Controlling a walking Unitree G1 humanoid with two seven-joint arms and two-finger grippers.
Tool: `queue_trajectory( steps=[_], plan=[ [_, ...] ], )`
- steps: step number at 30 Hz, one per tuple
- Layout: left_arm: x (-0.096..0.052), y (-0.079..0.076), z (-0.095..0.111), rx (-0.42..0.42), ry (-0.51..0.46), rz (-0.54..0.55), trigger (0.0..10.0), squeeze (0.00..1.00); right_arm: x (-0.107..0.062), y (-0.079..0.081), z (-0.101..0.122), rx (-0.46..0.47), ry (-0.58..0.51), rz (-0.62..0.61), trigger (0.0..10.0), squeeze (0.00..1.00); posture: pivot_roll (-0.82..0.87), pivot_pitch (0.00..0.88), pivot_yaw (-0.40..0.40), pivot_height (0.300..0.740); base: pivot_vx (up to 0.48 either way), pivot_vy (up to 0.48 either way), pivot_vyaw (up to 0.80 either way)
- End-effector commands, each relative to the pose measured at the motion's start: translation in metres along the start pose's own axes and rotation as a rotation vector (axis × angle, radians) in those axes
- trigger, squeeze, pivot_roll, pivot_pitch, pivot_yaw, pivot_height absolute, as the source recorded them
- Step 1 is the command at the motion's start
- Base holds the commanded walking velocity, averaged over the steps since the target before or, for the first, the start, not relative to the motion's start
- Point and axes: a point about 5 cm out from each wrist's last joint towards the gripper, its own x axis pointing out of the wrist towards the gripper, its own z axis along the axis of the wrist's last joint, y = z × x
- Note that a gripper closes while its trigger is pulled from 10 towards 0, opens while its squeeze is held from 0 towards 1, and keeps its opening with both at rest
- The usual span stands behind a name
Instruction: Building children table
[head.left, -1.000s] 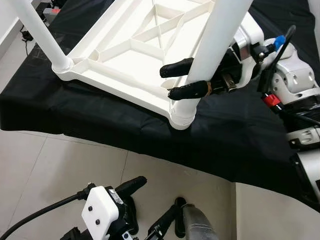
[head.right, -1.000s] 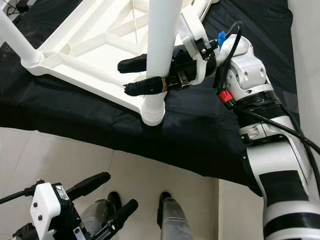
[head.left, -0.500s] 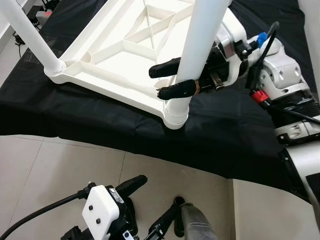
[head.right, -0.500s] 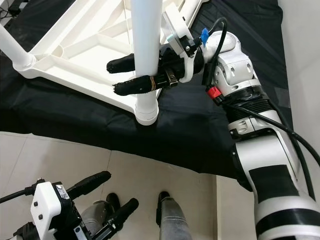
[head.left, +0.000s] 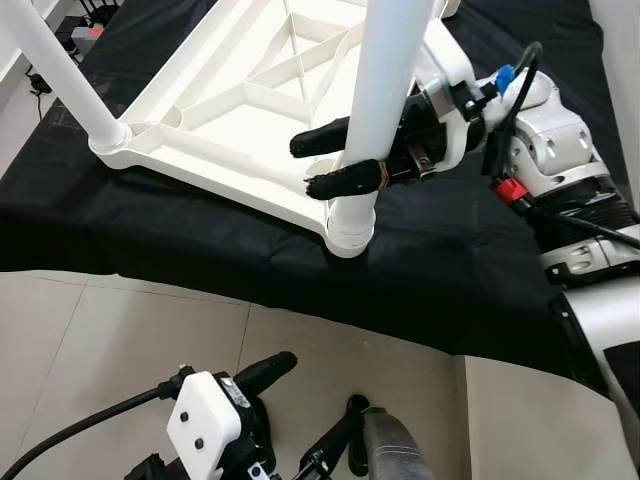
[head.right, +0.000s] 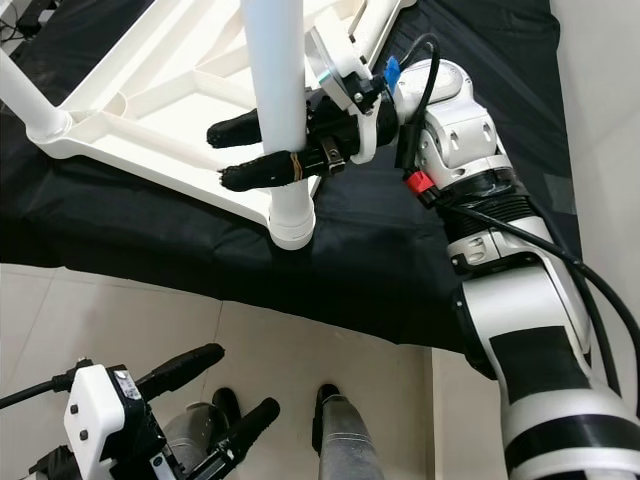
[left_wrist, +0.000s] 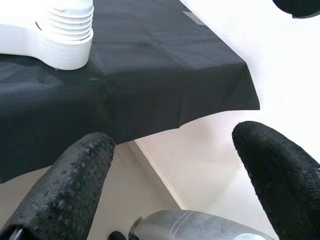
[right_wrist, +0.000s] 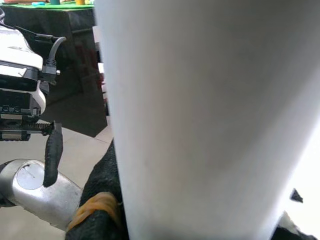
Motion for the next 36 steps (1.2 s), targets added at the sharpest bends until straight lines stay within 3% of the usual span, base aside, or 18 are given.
queue_trajectory(
  steps=[1, 36],
  plan=[
    [-0.002, -0.004, 0.0, -0.009, 0.013, -0.017, 10.0, 0.0, 0.005, 0.008, -0.039, 0.138, 0.115, -0.009, 10.0, 0.0, 0.01, 0.425, -0.031, 0.74, 0.0, 0.0, 0.0],
    [-0.001, -0.003, 0.0, -0.005, 0.012, -0.017, 10.0, 0.0, -0.002, -0.003, -0.047, 0.212, 0.037, -0.254, 10.0, 0.0, 0.02, 0.434, -0.03, 0.74, 0.0, 0.0, 0.0]
  ],
)
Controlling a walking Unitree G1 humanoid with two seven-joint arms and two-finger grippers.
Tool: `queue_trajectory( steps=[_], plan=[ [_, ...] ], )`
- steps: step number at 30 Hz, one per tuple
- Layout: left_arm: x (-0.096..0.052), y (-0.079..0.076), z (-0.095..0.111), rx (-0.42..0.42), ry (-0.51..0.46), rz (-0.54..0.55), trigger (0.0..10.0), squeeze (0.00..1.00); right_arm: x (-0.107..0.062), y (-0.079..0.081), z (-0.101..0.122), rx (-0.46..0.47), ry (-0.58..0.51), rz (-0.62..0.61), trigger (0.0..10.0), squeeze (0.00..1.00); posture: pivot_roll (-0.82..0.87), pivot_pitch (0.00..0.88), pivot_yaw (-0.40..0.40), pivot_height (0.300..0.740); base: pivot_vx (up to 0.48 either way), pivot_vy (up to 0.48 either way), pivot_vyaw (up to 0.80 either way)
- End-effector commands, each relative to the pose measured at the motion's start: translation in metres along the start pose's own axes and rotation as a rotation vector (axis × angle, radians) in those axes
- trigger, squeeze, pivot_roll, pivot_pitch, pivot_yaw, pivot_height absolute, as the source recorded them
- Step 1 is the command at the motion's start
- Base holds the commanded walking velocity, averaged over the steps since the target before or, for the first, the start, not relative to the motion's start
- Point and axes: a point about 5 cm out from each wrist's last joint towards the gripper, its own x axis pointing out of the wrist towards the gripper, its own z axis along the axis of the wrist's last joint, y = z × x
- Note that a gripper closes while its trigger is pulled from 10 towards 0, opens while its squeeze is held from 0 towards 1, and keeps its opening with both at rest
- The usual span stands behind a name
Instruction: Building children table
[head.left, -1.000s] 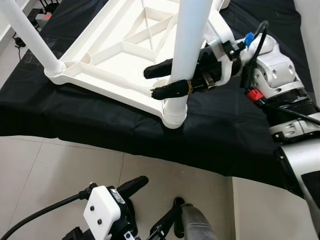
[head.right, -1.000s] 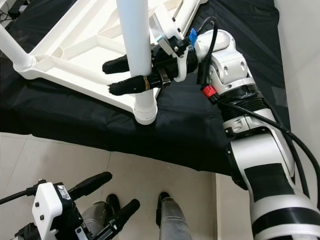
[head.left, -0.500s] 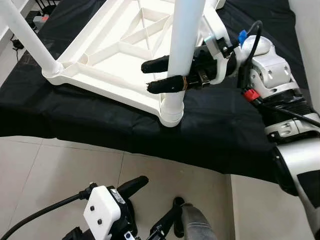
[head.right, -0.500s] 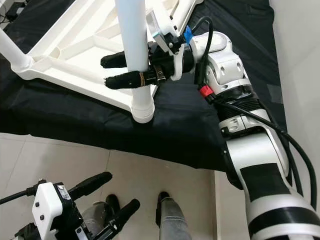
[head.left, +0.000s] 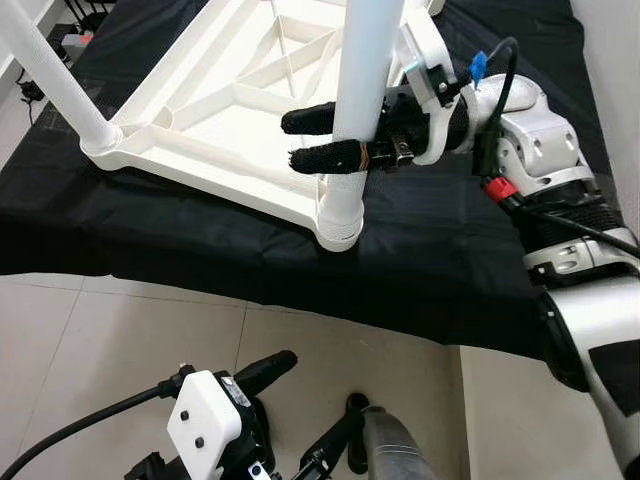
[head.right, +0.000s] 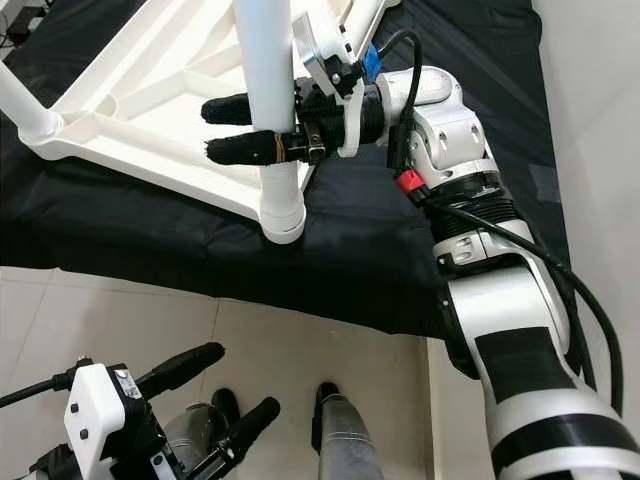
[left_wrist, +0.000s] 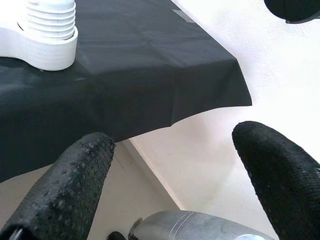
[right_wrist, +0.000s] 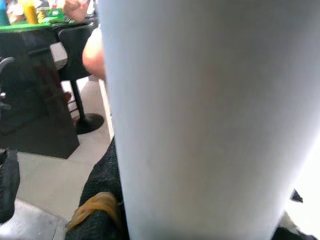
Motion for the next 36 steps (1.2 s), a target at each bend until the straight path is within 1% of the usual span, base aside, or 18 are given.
queue_trajectory(
  steps=[1, 6, 14, 21, 26, 30, 34, 35, 36],
  plan=[
    [-0.002, -0.003, 0.0, -0.01, 0.015, -0.014, 10.0, 0.0, -0.007, 0.003, -0.04, 0.131, 0.108, -0.086, 10.0, 0.0, 0.02, 0.434, -0.03, 0.74, 0.0, 0.0, 0.0],
    [-0.002, -0.003, 0.0, -0.009, 0.015, -0.015, 10.0, 0.0, -0.016, 0.007, -0.041, 0.137, 0.076, -0.139, 10.0, 0.0, 0.01, 0.436, -0.022, 0.74, 0.0, 0.0, 0.0],
    [-0.002, -0.003, 0.0, -0.009, 0.017, -0.018, 10.0, 0.0, -0.021, 0.011, -0.041, 0.138, 0.065, -0.17, 10.0, 0.0, 0.01, 0.434, -0.019, 0.74, 0.0, 0.0, 0.0],
    [-0.002, -0.002, 0.0, -0.006, 0.018, -0.016, 10.0, 0.0, -0.021, 0.012, -0.039, 0.128, 0.06, -0.178, 10.0, 0.0, 0.02, 0.432, -0.019, 0.74, 0.0, 0.0, 0.0],
    [-0.002, -0.002, 0.0, -0.004, 0.019, -0.015, 10.0, 0.0, -0.018, 0.017, -0.032, 0.094, 0.039, -0.16, 10.0, 0.0, 0.01, 0.431, -0.019, 0.74, 0.0, 0.0, 0.0],
    [-0.002, -0.001, 0.0, -0.004, 0.019, -0.015, 10.0, 0.0, -0.017, 0.019, -0.031, 0.088, 0.035, -0.155, 10.0, 0.0, 0.01, 0.431, -0.019, 0.74, 0.0, 0.0, 0.0],
    [-0.002, -0.001, 0.0, -0.004, 0.019, -0.015, 10.0, 0.0, -0.017, 0.024, -0.028, 0.08, 0.012, -0.13, 10.0, 0.0, 0.01, 0.431, -0.019, 0.74, 0.0, 0.0, 0.0],
    [-0.002, -0.001, 0.0, -0.004, 0.019, -0.015, 10.0, 0.0, -0.017, 0.029, -0.026, 0.074, 0.0, -0.111, 10.0, 0.0, 0.01, 0.428, -0.018, 0.74, 0.0, 0.0, 0.0],
    [-0.002, -0.001, 0.0, -0.004, 0.019, -0.015, 10.0, 0.0, -0.017, 0.029, -0.026, 0.074, 0.0, -0.111, 10.0, 0.0, 0.01, 0.428, -0.018, 0.74, 0.0, 0.0, 0.0]
  ],
)
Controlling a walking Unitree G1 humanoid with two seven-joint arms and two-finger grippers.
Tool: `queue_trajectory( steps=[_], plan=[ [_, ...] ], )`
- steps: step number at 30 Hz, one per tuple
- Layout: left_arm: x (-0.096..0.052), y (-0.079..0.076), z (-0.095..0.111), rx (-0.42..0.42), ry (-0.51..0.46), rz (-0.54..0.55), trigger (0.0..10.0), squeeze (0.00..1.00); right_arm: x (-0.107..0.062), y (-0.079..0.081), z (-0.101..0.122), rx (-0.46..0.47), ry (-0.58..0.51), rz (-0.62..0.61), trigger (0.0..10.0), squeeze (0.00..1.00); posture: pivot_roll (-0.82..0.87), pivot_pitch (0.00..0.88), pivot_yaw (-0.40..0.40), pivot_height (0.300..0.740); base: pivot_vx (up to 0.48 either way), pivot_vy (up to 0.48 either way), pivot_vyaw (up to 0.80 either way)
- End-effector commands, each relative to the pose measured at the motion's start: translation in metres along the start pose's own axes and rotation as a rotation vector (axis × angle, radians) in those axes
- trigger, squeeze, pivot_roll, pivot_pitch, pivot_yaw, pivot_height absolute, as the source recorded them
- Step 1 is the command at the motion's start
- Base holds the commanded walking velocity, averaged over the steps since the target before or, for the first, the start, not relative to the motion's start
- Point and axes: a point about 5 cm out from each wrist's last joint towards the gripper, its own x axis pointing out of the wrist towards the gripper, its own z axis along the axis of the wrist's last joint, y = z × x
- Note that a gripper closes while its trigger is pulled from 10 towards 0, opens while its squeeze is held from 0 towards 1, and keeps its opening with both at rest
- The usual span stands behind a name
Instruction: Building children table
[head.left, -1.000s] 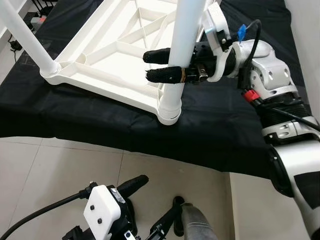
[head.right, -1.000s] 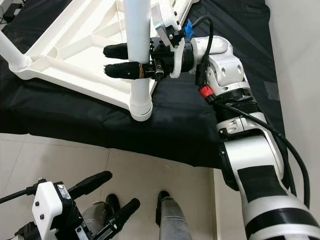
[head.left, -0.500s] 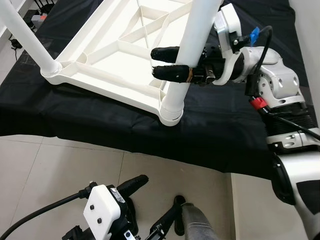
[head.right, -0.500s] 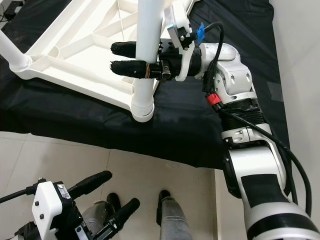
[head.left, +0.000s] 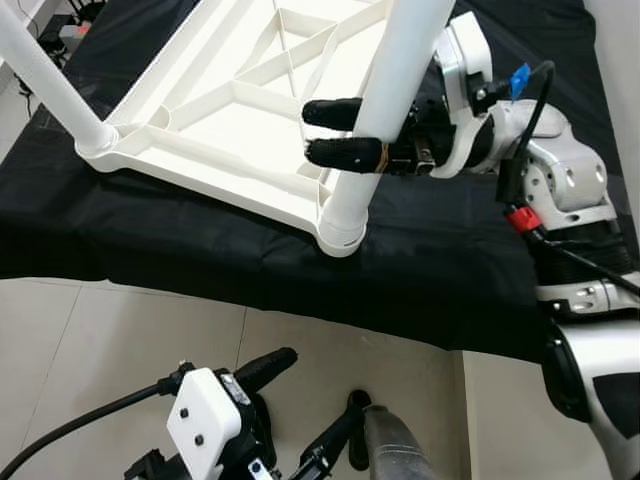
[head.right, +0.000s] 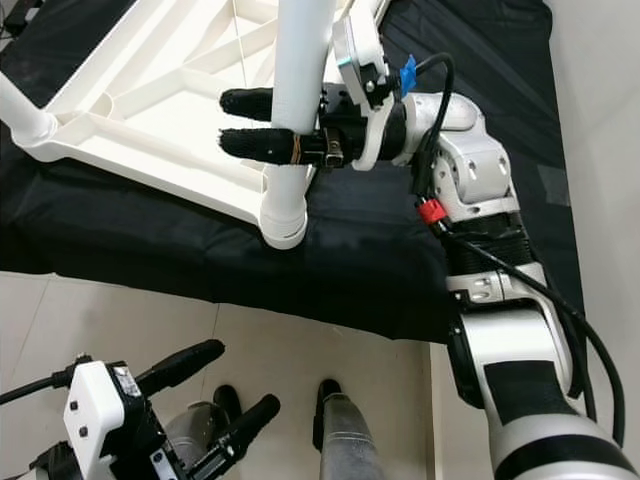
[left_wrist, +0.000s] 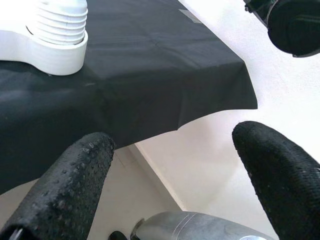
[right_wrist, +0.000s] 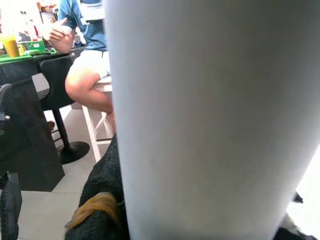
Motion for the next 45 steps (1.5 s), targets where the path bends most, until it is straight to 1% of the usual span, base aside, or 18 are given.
queue_trajectory(
  steps=[1, 2, 5, 12, 14, 27, 29, 35, 45],
  plan=[
    [-0.002, -0.002, -0.002, -0.011, 0.025, -0.013, 10.0, 0.0, -0.006, 0.005, -0.027, 0.078, 0.106, -0.029, 10.0, 0.0, 0.01, 0.428, -0.018, 0.74, 0.0, 0.0, 0.0],
    [-0.002, -0.002, -0.002, -0.011, 0.025, -0.014, 10.0, 0.0, -0.006, 0.009, -0.026, 0.073, 0.101, -0.01, 10.0, 0.0, 0.01, 0.428, -0.018, 0.74, 0.0, 0.0, 0.0],
    [-0.002, -0.002, -0.003, -0.012, 0.025, -0.015, 10.0, 0.0, -0.005, 0.013, -0.025, 0.064, 0.108, 0.013, 10.0, 0.0, 0.01, 0.423, -0.017, 0.74, 0.0, 0.0, 0.0],
    [-0.002, -0.002, -0.003, -0.011, 0.025, -0.015, 10.0, 0.0, -0.001, 0.018, -0.023, 0.041, 0.136, 0.04, 10.0, 0.0, 0.01, 0.418, -0.018, 0.74, 0.0, 0.0, 0.0],
    [-0.002, -0.002, -0.003, -0.011, 0.026, -0.015, 10.0, 0.0, 0.003, 0.023, -0.022, 0.028, 0.148, 0.053, 10.0, 0.0, 0.01, 0.415, -0.018, 0.74, 0.0, 0.0, 0.0],
    [0.0, -0.002, -0.003, -0.01, 0.022, -0.016, 10.0, 0.0, 0.008, 0.029, -0.017, 0.004, 0.162, 0.079, 10.0, 0.0, 0.01, 0.413, -0.021, 0.74, 0.0, 0.0, 0.0],
    [0.0, -0.002, -0.003, -0.009, 0.02, -0.015, 10.0, 0.0, 0.01, 0.03, -0.017, 0.007, 0.178, 0.077, 10.0, 0.0, 0.01, 0.412, -0.021, 0.74, 0.0, 0.0, 0.0],
    [0.0, -0.001, -0.003, -0.007, 0.018, -0.015, 10.0, 0.0, 0.01, 0.025, -0.023, 0.041, 0.237, 0.025, 10.0, 0.0, 0.0, 0.414, -0.023, 0.74, 0.0, 0.0, 0.0],
    [0.001, 0.0, -0.003, -0.006, 0.017, -0.014, 10.0, 0.0, 0.009, 0.019, -0.027, 0.073, 0.269, -0.032, 10.0, 0.0, 0.0, 0.415, -0.026, 0.74, 0.0, 0.0, 0.0]
  ],
)
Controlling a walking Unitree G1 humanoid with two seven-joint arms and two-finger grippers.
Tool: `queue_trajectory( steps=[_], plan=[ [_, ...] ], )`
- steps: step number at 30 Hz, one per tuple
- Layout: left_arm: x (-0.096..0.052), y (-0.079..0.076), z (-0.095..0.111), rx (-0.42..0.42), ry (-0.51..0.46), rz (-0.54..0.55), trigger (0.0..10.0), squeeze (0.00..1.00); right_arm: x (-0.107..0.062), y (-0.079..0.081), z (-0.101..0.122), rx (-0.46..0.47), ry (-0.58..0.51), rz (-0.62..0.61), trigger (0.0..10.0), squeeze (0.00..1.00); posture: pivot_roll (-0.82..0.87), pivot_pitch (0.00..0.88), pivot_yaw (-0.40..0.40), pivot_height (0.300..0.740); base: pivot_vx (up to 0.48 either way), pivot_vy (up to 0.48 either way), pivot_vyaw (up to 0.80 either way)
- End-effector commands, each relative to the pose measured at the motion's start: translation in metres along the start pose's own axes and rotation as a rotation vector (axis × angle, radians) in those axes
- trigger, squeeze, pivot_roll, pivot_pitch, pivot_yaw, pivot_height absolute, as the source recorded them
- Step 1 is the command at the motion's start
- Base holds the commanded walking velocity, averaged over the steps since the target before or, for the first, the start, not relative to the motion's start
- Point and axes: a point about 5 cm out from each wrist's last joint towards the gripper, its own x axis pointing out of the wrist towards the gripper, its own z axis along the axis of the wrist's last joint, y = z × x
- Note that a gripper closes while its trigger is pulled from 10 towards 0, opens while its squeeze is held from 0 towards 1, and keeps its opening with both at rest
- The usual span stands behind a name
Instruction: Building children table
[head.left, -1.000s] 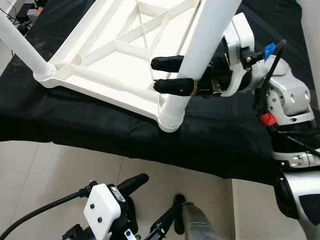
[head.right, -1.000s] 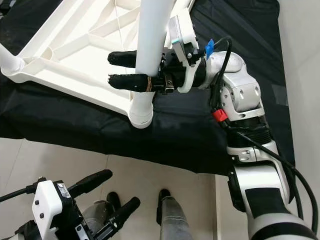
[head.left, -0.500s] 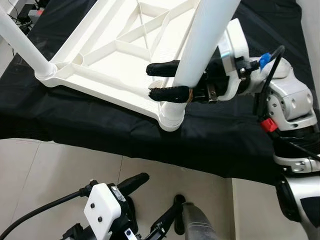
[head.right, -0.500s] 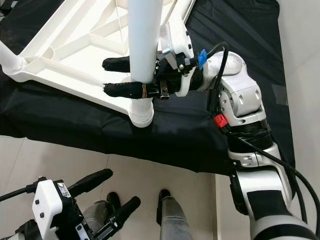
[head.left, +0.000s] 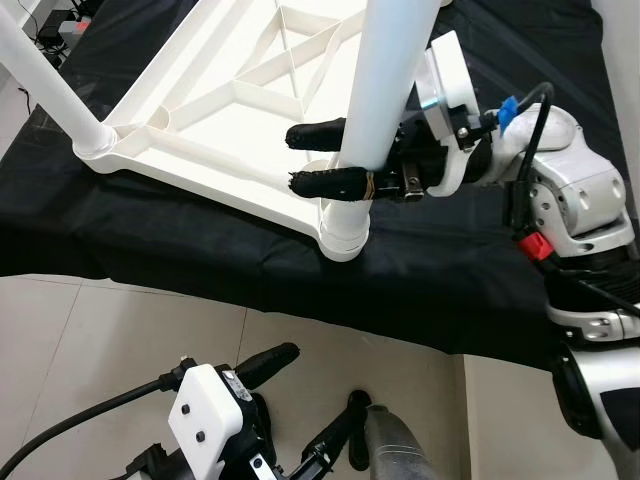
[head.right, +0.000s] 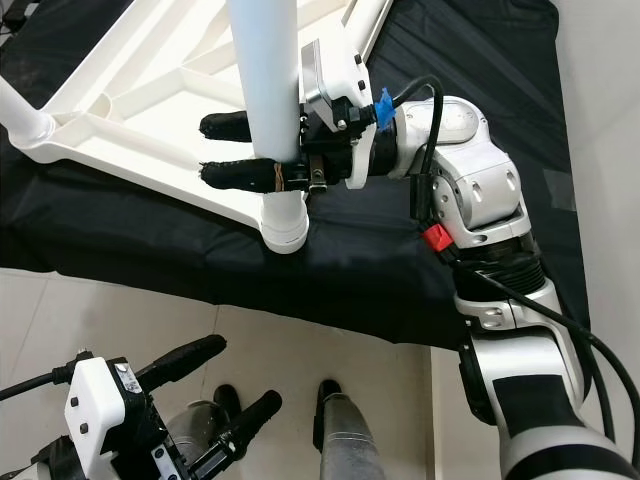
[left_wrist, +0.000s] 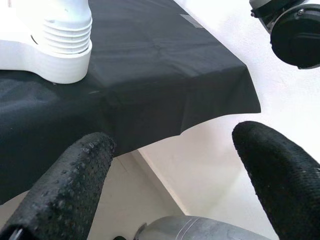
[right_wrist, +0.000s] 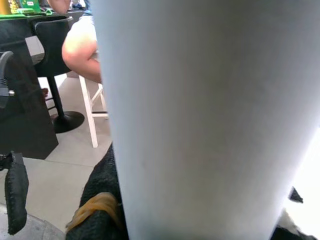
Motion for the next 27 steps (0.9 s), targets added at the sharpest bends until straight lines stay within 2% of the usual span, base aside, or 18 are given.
queue_trajectory(
  steps=[1, 15, 18, 19, 22, 24, 25, 26, 27],
  plan=[
    [-0.002, -0.001, -0.005, -0.022, 0.031, -0.005, 10.0, 0.0, -0.001, 0.003, -0.037, 0.145, 0.139, -0.032, 10.0, 0.0, 0.0, 0.415, -0.026, 0.74, 0.0, 0.0, 0.0],
    [-0.002, -0.001, -0.005, -0.022, 0.03, -0.005, 10.0, 0.0, -0.005, 0.001, -0.044, 0.193, 0.14, -0.145, 10.0, 0.0, -0.01, 0.418, -0.026, 0.74, 0.0, 0.0, 0.0],
    [-0.001, 0.0, -0.006, -0.021, 0.03, -0.004, 10.0, 0.0, -0.01, 0.01, -0.055, 0.239, 0.139, -0.236, 10.0, 0.0, -0.01, 0.417, -0.029, 0.74, 0.0, 0.0, 0.0],
    [-0.002, 0.0, -0.006, -0.02, 0.031, -0.003, 10.0, 0.0, -0.011, 0.016, -0.059, 0.256, 0.125, -0.301, 10.0, 0.0, -0.01, 0.415, -0.033, 0.74, 0.0, 0.0, 0.0],
    [-0.002, 0.0, -0.006, -0.02, 0.031, -0.003, 10.0, 0.0, -0.012, 0.02, -0.061, 0.266, 0.115, -0.345, 10.0, 0.0, -0.01, 0.415, -0.033, 0.74, 0.0, 0.0, 0.0],
    [-0.002, -0.001, -0.008, -0.02, 0.036, -0.002, 10.0, 0.0, -0.012, 0.026, -0.061, 0.232, -0.009, -0.583, 10.0, 0.0, 0.0, 0.402, -0.057, 0.74, 0.0, 0.0, 0.0],
    [-0.002, -0.001, -0.008, -0.02, 0.036, -0.002, 10.0, 0.0, -0.012, 0.026, -0.061, 0.232, -0.009, -0.583, 10.0, 0.0, 0.0, 0.402, -0.057, 0.74, 0.0, 0.0, 0.0],
    [-0.002, -0.001, -0.01, -0.014, 0.042, 0.005, 10.0, 0.0, -0.018, 0.057, -0.083, 0.294, 0.05, -0.822, 10.0, 0.0, 0.02, 0.38, -0.063, 0.74, 0.0, 0.0, 0.0],
    [-0.002, 0.002, -0.01, -0.012, 0.041, 0.011, 10.0, 0.0, -0.022, 0.088, -0.093, 0.362, 0.114, -1.01, 10.0, 0.0, -0.02, 0.399, -0.042, 0.74, 0.0, 0.0, 0.0]
  ],
)
